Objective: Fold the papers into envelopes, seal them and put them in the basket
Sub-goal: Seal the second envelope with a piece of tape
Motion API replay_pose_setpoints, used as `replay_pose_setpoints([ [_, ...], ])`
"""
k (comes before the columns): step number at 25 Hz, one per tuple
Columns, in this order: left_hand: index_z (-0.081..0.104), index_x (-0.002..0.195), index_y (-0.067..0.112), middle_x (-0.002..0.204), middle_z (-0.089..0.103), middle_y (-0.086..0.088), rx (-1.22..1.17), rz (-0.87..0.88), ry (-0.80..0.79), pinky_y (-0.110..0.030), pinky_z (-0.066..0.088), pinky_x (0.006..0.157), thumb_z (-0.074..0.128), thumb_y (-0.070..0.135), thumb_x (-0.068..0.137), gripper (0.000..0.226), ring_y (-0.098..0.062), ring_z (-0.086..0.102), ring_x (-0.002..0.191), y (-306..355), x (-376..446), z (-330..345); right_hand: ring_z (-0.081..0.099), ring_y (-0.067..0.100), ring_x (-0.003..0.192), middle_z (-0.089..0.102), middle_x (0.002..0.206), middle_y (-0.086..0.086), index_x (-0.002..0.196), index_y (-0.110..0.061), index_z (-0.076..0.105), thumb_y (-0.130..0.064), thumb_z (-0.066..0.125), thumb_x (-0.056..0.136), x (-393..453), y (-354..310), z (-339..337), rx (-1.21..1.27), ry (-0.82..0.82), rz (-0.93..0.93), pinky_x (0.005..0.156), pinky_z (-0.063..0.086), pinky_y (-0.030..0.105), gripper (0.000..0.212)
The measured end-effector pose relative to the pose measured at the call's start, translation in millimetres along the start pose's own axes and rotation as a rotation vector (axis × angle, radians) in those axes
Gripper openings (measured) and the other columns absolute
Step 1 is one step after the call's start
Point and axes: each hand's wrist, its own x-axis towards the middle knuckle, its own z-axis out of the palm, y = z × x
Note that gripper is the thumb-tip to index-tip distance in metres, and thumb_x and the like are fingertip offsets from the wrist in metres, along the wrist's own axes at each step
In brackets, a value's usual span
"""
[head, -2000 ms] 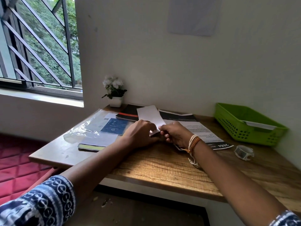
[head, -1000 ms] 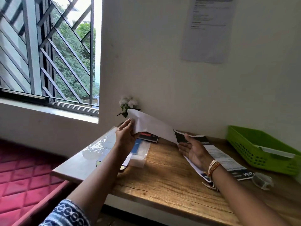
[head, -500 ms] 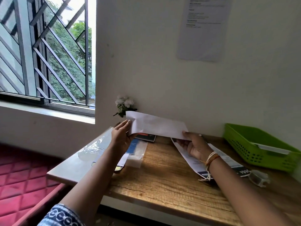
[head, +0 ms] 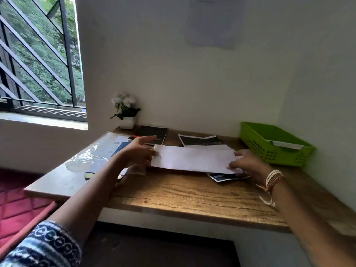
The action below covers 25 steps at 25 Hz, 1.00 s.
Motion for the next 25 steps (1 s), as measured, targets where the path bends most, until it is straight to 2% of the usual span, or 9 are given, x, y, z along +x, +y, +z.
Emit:
replay_pose_setpoints([
  [2,0.058,0.126,0.018,0.08,0.058,-0.006,0.182,0.023,-0.029,-0.021,0.051,0.046,0.068,-0.002,0.081,0.05,-0.014,0.056,0.058,-0.8,-2.7,5.6,0.058,0.029,0.11,0.059,0.123,0.015,0.129,-0.001,0.052,-0.006,0.076,0.074,-7.8,5.7,4.2,-0.115,0.022,-0.014,0.092,0.048,0.031,0.06],
  [4,0.065,0.115,0.018,0.086,0.062,-0.007,0.391,0.105,0.015,-0.019,0.049,0.048,0.069,0.007,0.083,0.034,-0.013,0.055,0.06,-0.5,-1.7,12.0,0.06,0.029,0.109,0.062,0.12,0.014,0.12,0.001,0.06,-0.014,0.074,0.078,-14.8,3.5,5.0,-0.274,0.05,-0.077,0.089,0.047,0.03,0.047],
  [7,0.071,0.108,0.016,0.108,0.068,-0.007,0.807,0.254,0.124,-0.024,0.051,0.072,0.07,0.017,0.083,0.024,-0.015,0.061,0.086,1.0,2.8,24.4,0.061,0.029,0.104,0.065,0.115,0.017,0.107,0.003,0.066,-0.027,0.074,0.078,-19.2,6.2,4.3,-0.43,0.103,-0.142,0.09,0.049,0.036,0.043],
  [9,0.07,0.109,0.019,0.122,0.062,-0.006,0.998,0.247,0.146,-0.033,0.049,0.093,0.067,0.025,0.085,0.026,-0.02,0.057,0.109,1.6,1.1,34.7,0.063,0.027,0.098,0.068,0.107,0.015,0.097,-0.001,0.07,-0.03,0.073,0.079,-20.5,13.5,4.2,-0.432,0.115,-0.162,0.086,0.051,0.036,0.034],
  [13,0.061,0.12,0.02,0.131,0.049,-0.013,1.345,0.156,0.162,-0.044,0.045,0.096,0.057,0.037,0.09,0.035,-0.03,0.045,0.123,7.2,-17.1,65.4,0.064,0.022,0.088,0.071,0.092,0.006,0.082,-0.012,0.072,-0.031,0.07,0.08,-31.6,22.1,1.0,-0.439,0.186,-0.223,0.076,0.051,0.032,0.019],
  [17,0.056,0.126,0.02,0.134,0.052,-0.009,1.246,0.115,0.031,-0.052,0.034,0.105,0.054,0.042,0.09,0.042,-0.028,0.046,0.125,22.6,-16.9,115.3,0.068,0.028,0.087,0.074,0.088,0.008,0.084,-0.014,0.075,-0.02,0.068,0.079,-45.5,24.1,-33.9,-0.398,0.548,-0.242,0.074,0.054,0.032,0.01],
  [19,0.054,0.128,0.021,0.136,0.052,-0.005,1.185,0.111,-0.081,-0.057,0.026,0.108,0.054,0.044,0.089,0.045,-0.026,0.045,0.127,29.9,-12.2,141.1,0.068,0.031,0.087,0.074,0.086,0.013,0.081,-0.011,0.075,-0.019,0.072,0.075,-44.3,31.3,-55.2,-0.469,0.491,-0.158,0.073,0.054,0.034,0.011],
  [22,0.052,0.131,0.02,0.139,0.05,-0.005,1.133,0.165,-0.205,-0.058,0.022,0.11,0.055,0.045,0.09,0.048,-0.025,0.042,0.13,39.0,-7.8,174.9,0.069,0.027,0.079,0.074,0.077,0.01,0.073,-0.011,0.076,-0.026,0.072,0.077,-43.6,46.9,-67.4,-0.514,0.27,-0.058,0.064,0.049,0.03,0.016],
  [25,0.055,0.129,0.022,0.139,0.05,-0.003,1.111,0.24,-0.221,-0.057,0.023,0.11,0.055,0.045,0.09,0.045,-0.025,0.043,0.13,41.1,-0.7,195.1,0.068,0.025,0.079,0.074,0.08,0.009,0.075,-0.012,0.076,-0.03,0.07,0.083,-42.2,59.6,-63.1,-0.531,0.318,-0.107,0.061,0.04,0.025,0.02],
])
